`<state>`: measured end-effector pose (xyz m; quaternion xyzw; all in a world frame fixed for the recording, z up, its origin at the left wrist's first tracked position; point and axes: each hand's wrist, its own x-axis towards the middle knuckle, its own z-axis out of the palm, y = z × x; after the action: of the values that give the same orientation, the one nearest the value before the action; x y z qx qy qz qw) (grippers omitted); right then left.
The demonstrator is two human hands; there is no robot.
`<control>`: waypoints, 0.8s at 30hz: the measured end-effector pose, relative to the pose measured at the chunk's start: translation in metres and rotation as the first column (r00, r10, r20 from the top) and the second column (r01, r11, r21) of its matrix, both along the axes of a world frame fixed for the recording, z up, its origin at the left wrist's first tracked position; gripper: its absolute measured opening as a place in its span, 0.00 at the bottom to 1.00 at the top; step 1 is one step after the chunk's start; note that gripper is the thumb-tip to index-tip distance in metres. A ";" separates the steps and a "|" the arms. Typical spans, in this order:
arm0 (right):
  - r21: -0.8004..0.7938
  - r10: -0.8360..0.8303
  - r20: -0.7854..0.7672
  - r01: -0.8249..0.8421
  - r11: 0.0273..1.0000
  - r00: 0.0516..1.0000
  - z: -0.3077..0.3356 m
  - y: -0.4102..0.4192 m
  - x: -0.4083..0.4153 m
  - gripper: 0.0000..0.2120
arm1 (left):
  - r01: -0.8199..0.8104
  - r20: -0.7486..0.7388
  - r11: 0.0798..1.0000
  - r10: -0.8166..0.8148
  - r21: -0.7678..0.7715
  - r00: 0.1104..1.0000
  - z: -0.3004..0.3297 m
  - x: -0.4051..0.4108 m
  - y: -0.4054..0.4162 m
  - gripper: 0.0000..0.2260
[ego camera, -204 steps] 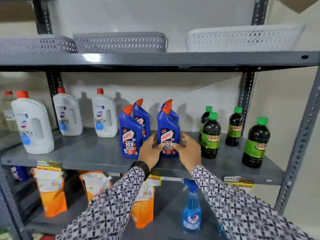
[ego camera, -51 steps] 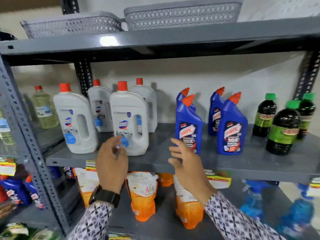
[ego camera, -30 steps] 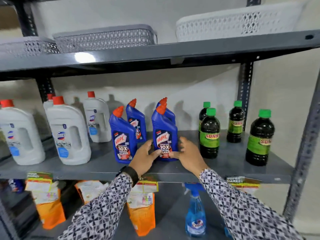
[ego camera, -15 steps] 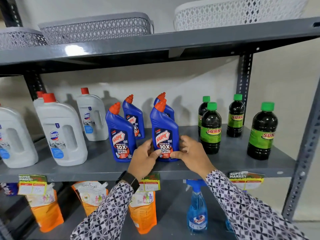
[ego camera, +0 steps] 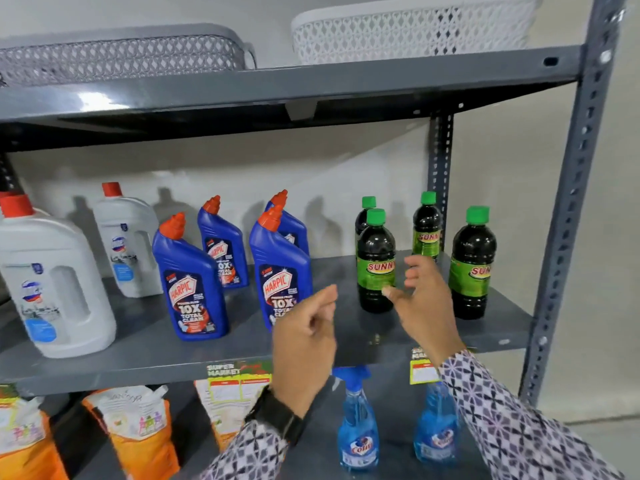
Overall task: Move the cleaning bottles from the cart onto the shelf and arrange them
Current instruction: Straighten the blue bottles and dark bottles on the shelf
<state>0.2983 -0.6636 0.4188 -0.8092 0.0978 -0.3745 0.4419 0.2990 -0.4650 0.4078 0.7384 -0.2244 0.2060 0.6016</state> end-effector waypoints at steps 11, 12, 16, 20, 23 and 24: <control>0.093 0.424 -0.170 -0.414 0.906 0.890 -0.009 -0.049 0.034 0.33 | 0.294 -0.263 0.941 -0.246 0.165 0.933 0.034 0.059 -0.080 0.23; 0.092 0.431 -0.159 -0.421 0.902 0.888 -0.010 -0.051 0.030 0.33 | 0.307 -0.263 0.933 -0.254 0.186 0.931 0.032 0.056 -0.081 0.24; 0.050 0.419 -0.131 -0.416 0.908 0.899 -0.015 -0.059 0.011 0.34 | 0.356 -0.259 0.911 -0.300 0.207 0.918 0.023 0.043 -0.081 0.29; 0.046 0.429 -0.098 -0.427 0.903 0.898 -0.019 -0.061 0.003 0.34 | 0.300 -0.220 0.928 -0.253 0.219 0.942 0.014 0.043 -0.079 0.29; 0.034 0.411 -0.082 -0.409 0.912 0.908 -0.021 -0.059 0.002 0.33 | 0.295 -0.209 0.926 -0.248 0.237 0.946 0.011 0.044 -0.077 0.29; 0.025 0.402 -0.078 -0.401 0.916 0.913 -0.022 -0.059 0.003 0.31 | 0.300 -0.208 0.924 -0.253 0.237 0.945 0.010 0.044 -0.076 0.29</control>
<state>0.3008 -0.7228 0.3965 -0.8247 -0.0508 -0.2423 0.5085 0.3430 -0.5412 0.4183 0.7881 -0.2989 0.0221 0.5377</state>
